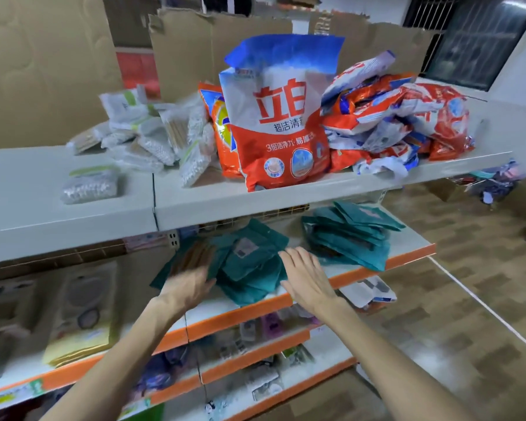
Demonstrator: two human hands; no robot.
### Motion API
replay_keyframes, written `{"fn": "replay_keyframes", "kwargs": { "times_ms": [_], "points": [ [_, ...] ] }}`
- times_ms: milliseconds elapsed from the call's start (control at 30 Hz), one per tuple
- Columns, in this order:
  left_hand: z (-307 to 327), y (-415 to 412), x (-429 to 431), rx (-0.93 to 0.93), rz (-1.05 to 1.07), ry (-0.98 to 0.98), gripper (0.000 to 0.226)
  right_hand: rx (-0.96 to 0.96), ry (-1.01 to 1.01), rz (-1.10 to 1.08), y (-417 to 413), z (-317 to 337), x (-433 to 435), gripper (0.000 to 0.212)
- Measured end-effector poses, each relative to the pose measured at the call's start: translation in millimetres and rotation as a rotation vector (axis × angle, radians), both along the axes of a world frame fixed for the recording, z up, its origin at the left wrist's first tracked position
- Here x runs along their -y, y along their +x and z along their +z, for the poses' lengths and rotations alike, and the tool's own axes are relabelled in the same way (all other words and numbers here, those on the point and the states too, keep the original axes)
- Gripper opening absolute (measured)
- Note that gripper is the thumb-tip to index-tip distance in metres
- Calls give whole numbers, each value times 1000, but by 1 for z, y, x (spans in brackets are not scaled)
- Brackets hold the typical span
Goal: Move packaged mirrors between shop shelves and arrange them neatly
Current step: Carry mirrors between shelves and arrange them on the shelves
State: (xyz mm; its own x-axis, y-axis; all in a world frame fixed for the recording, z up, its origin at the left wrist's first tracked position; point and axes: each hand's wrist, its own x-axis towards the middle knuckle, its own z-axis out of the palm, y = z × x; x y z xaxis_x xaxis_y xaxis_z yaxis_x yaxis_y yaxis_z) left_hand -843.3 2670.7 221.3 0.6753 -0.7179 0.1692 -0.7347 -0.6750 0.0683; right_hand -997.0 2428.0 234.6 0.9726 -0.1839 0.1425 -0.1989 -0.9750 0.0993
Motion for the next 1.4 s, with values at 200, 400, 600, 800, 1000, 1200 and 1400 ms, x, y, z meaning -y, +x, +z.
{"fn": "replay_keyframes", "kwargs": {
  "times_ms": [200,400,600,800,1000,1200,1400],
  "points": [
    [1,8,6,-74,115,-132,73,-16,-13,79,43,-7,30,61],
    [-14,21,29,-122,195,-136,64,33,-97,182,74,-25,74,67],
    [-57,25,59,-295,395,-41,73,-6,-39,228,83,-58,87,63],
    [-92,44,73,-288,569,23,73,-37,112,157,103,-78,93,55],
    [-106,54,69,-144,596,37,48,-40,357,-175,120,-89,72,41],
    [-73,52,57,-72,504,-132,34,-66,531,-312,133,-99,60,57],
    [-30,69,33,-119,509,-445,34,-116,669,-464,141,-93,59,59]
  ]
}}
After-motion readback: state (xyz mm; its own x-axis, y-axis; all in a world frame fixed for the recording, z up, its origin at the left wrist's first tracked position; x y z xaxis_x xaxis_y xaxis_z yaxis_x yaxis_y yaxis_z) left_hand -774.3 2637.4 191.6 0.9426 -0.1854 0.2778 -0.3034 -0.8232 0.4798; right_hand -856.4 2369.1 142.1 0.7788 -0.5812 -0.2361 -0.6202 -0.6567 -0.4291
